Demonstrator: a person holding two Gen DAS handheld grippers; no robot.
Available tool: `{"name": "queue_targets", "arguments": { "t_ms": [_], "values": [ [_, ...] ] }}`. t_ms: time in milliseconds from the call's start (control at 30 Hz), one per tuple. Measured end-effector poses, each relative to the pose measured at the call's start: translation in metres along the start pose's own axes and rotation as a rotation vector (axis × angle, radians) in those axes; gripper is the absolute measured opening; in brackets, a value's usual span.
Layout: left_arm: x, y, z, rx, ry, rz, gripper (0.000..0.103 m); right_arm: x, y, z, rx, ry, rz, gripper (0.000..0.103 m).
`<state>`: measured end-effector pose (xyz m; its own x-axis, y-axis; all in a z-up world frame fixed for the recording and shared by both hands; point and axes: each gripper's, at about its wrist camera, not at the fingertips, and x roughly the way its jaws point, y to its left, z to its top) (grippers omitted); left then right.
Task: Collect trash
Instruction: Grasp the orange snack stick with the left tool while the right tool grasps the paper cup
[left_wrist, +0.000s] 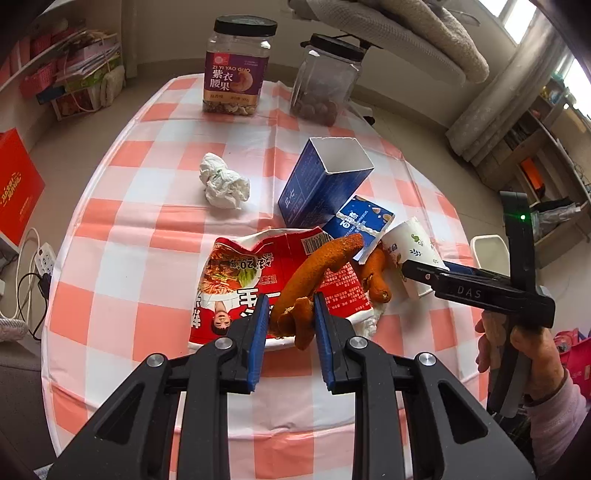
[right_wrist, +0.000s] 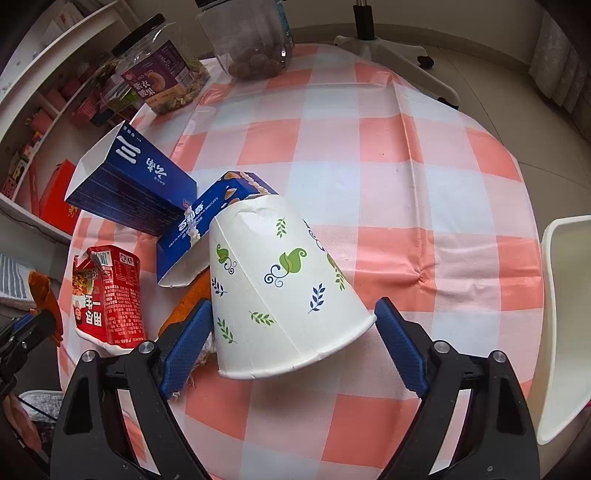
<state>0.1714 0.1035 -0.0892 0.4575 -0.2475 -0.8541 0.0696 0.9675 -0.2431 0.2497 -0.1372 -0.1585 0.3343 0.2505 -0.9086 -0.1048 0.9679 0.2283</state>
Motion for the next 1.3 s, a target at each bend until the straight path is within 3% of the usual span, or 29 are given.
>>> {"name": "queue_targets", "arguments": {
  "t_ms": [200,467,967,1100,1300],
  "values": [
    [-0.005,0.010,-0.002,-0.061,-0.023,0.010,0.025,-0.006,0.010,-0.004,-0.040,-0.044,-0.041,0.075],
    [-0.019,0.017,-0.001,-0.116,-0.099,0.057,0.025,-0.036,0.020,-0.004,-0.065,-0.138,-0.014,0.068],
    [-0.046,-0.020,0.004,-0.086,-0.358,0.252,0.026,-0.127,0.056,-0.018,-0.215,-0.566,-0.020,0.070],
    [-0.046,-0.031,0.004,-0.079,-0.394,0.281,0.026,-0.136,0.053,-0.020,-0.213,-0.600,-0.029,0.071],
    [-0.045,-0.046,0.008,-0.077,-0.404,0.252,0.025,-0.140,0.049,-0.024,-0.218,-0.609,-0.043,0.071]
  ]
}}
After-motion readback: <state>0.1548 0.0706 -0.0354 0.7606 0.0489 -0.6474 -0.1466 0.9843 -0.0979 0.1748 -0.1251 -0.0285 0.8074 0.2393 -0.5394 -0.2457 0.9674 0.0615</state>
